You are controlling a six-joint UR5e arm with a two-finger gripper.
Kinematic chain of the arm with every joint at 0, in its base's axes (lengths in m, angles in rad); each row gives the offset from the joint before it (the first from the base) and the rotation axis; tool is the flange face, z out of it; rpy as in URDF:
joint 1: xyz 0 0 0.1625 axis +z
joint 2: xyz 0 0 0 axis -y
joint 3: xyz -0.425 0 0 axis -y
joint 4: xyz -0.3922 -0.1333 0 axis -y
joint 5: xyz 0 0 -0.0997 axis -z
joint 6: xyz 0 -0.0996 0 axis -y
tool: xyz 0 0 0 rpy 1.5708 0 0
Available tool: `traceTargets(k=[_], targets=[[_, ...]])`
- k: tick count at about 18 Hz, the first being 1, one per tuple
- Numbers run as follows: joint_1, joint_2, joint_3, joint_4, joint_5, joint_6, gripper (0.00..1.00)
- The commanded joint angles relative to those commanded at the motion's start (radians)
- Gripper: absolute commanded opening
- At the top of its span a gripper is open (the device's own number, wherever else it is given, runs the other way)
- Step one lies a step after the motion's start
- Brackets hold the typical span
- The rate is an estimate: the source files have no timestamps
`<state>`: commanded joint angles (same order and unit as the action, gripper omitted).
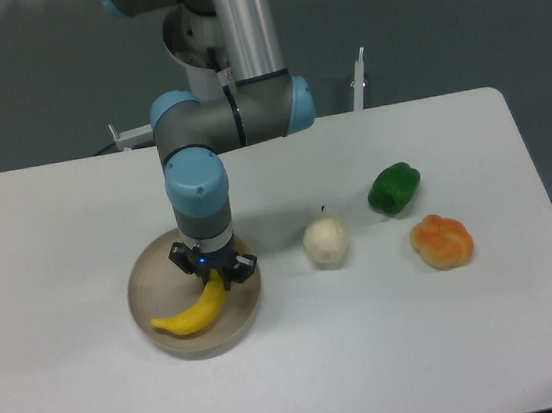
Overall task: Pick up the banana from the plate
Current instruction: 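Lift the held banana off the plate and carry it toward the orange roll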
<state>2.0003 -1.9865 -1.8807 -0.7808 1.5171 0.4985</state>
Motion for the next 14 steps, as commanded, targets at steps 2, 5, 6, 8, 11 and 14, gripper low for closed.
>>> traceTargets(k=[2,5,6,8,11,14], targets=[[0.002,0.012,0.009,-0.005,0.003,0.002,0.35],[0.024,0.044,0.028,-0.008,0.0,0.006,0.33],[0.034,0.054,0.041,-0.011,0.0,0.008,0.33],[0.063,0.067,0.078,-0.028,0.024,0.061,0.32],[0.115,0.077,0.121,-0.049,0.08,0.187,0.32],[0.218,0.092,0.126,-0.061,0.08,0.331,0.32]])
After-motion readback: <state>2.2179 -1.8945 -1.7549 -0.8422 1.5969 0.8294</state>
